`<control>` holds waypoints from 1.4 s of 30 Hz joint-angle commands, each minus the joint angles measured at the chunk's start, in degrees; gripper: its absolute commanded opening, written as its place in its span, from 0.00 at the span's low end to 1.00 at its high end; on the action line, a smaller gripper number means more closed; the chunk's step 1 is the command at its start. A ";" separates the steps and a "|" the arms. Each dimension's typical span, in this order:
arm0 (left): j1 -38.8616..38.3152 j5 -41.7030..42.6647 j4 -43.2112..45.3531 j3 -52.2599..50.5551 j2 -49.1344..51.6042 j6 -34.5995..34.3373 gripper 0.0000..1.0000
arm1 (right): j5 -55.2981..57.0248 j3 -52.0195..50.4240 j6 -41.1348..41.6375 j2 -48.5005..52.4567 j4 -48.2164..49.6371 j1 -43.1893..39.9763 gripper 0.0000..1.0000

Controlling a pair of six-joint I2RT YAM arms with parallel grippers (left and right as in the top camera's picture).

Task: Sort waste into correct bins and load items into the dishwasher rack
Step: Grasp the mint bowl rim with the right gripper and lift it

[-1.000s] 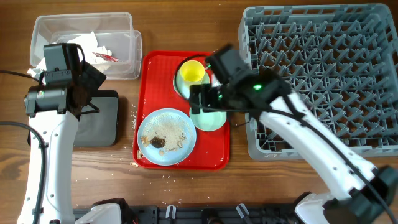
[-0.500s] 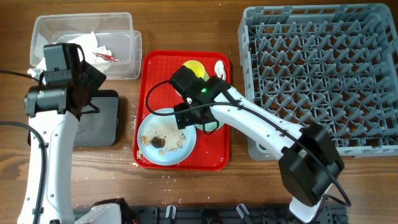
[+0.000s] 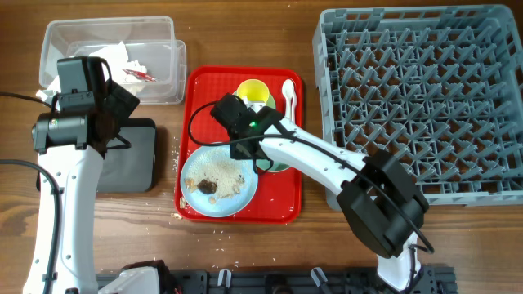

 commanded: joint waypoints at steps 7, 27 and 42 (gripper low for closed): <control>0.17 -1.33 -0.02 0.02 -0.37 0.26 1.00 | 2.38 -0.07 1.09 1.27 -0.76 0.44 0.24; 0.17 -1.33 -0.02 0.02 -0.37 0.26 1.00 | -6.99 1.57 -0.46 -5.14 -6.38 0.44 0.04; 0.17 -1.31 -0.02 0.02 -0.37 0.26 1.00 | -29.73 1.57 -26.05 -33.05 -9.22 -34.93 0.04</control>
